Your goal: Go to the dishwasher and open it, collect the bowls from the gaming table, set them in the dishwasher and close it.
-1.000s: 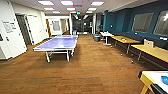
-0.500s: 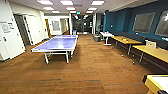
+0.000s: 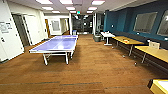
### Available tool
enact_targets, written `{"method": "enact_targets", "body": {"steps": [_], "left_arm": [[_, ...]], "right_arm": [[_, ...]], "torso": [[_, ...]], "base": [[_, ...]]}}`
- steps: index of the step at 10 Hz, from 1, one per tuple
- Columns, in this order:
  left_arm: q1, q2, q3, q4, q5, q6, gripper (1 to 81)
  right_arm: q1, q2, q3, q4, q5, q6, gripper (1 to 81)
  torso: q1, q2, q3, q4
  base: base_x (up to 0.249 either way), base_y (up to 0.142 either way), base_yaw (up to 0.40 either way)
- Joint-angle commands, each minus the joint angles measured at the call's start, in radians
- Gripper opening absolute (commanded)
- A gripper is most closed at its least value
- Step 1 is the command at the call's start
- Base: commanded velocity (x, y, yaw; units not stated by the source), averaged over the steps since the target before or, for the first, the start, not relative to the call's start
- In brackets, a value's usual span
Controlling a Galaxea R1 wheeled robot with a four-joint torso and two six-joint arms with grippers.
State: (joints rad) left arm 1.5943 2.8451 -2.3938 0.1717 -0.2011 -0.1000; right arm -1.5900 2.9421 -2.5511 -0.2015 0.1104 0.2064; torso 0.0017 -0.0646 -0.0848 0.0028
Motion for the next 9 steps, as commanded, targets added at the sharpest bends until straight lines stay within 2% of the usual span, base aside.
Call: {"method": "enact_targets", "body": {"steps": [1, 4, 9], "left_arm": [[-0.035, -0.012, 0.012, 0.012, 0.046, 0.009, 81.1], [-0.035, -0.013, 0.012, 0.012, 0.046, 0.009, 81.1], [-0.035, -0.015, 0.012, 0.009, 0.046, 0.006, 81.1]], "right_arm": [[0.041, -0.004, 0.009, 0.005, -0.046, -0.002, 81.1], [0.044, -0.002, 0.009, 0.005, -0.046, -0.002, 81.1], [0.047, -0.002, 0.009, 0.007, -0.046, -0.002, 81.1]], "torso": [[0.000, 0.000, 0.000, 0.000], [0.001, 0.000, 0.000, 0.000], [0.001, 0.001, 0.000, 0.000]], "base": [[0.187, 0.000, 0.000], [0.139, 0.000, 0.000], [0.000, 0.000, 0.000]]}}
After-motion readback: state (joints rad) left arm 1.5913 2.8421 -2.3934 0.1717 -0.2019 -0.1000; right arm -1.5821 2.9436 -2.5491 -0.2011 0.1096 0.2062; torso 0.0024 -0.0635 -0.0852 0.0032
